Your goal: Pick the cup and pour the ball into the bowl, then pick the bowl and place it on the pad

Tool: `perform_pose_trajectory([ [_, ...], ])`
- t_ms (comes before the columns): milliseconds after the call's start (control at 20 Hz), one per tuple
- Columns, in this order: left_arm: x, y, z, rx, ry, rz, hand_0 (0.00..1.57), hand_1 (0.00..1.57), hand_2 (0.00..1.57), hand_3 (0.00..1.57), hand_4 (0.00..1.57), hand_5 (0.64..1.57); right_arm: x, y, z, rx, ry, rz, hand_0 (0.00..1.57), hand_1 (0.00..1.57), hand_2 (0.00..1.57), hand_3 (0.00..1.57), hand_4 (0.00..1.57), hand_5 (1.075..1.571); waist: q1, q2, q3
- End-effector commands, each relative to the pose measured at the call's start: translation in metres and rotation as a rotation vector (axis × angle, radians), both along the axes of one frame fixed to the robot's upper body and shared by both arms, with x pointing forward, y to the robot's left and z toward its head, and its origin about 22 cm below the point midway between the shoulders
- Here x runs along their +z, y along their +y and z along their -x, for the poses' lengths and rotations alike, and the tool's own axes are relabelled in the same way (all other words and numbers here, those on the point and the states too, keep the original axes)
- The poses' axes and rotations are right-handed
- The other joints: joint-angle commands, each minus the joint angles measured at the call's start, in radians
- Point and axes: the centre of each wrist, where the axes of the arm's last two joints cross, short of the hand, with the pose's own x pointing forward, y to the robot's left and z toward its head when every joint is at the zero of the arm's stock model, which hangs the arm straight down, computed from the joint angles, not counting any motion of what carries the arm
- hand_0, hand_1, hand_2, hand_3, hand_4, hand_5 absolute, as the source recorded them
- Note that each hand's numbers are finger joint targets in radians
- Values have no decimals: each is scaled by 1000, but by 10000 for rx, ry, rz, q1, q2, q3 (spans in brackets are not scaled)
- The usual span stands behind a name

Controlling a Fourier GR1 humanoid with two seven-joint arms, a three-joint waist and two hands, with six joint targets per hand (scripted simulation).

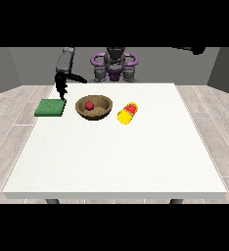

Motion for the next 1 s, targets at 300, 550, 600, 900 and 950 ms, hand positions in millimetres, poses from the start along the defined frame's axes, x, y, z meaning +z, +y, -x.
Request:
perform_pose_trajectory([
  [300, 32, 78, 24, 167, 2, 300, 0, 0, 0, 0, 209, 1562, -22, -6, 2, -87, 265, -196, 0, 0, 0, 0, 0, 1570, -162, 74, 21],
  [550, 21, 62, 24, -186, -258, 635, 0, 0, 0, 0, 135, 1563, -54, -3, 8, -203, 229, -554, 0, 0, 0, 0, 0, 1571, -22, 456, 24],
  [600, 33, 59, 24, -416, -364, 624, 0, 0, 0, 0, 147, 1565, -46, -9, 2, -191, 365, -716, 0, 0, 0, 0, 0, 1571, 122, 433, 25],
  [900, 78, 62, 35, -1028, -997, 505, 0, 0, 0, 0, 106, 1568, -48, -19, -2, -630, -180, -929, 0, 0, 0, 0, 0, 1569, 450, 1386, 30],
  [950, 73, 58, 33, -841, -623, 720, 0, 0, 0, 0, 117, 1568, -39, -27, -6, -583, -29, -1023, 0, 0, 0, 0, 0, 1569, 355, 1141, 29],
])
